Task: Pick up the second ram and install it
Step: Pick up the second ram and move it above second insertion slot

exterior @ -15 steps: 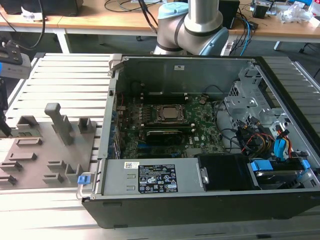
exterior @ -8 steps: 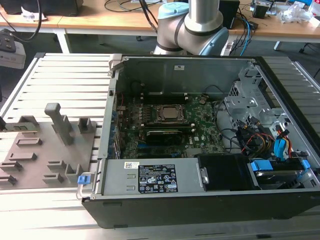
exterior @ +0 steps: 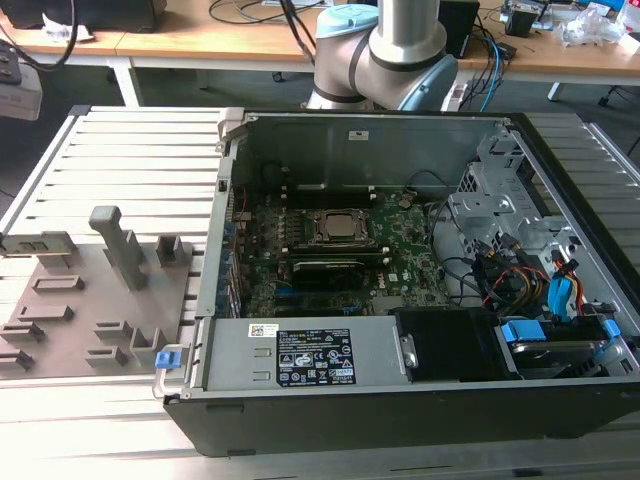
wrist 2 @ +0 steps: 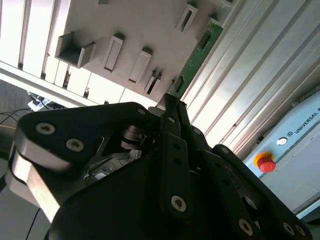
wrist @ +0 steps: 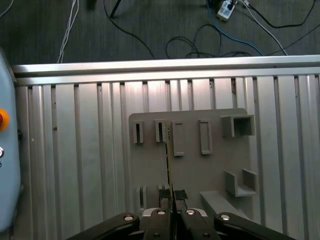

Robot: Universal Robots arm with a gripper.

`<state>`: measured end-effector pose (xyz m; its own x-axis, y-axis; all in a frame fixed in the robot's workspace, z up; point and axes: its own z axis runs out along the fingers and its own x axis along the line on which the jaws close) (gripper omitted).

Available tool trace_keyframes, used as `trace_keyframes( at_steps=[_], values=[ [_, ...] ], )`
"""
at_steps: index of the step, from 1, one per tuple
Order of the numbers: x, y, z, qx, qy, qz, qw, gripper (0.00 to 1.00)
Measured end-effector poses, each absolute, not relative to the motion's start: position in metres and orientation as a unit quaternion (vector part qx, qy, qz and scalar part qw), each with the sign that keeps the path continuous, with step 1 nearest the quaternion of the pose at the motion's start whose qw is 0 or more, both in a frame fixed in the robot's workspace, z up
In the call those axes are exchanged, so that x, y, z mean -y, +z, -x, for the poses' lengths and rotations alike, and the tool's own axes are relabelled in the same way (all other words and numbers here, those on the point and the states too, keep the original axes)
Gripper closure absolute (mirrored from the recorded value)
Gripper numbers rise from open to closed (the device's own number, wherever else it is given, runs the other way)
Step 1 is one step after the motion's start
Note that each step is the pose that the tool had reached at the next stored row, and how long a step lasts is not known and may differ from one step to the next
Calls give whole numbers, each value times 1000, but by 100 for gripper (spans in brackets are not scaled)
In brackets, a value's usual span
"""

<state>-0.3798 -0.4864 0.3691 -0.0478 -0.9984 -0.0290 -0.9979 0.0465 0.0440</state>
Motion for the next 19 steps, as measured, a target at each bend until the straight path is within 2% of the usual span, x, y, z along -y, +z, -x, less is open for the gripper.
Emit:
trace_keyframes(
  at_steps=[10,19],
  values=[
    [486,408,380,723,-26,-690,4,86],
    [486,410,373,723,-26,-690,4,86]
  ],
)
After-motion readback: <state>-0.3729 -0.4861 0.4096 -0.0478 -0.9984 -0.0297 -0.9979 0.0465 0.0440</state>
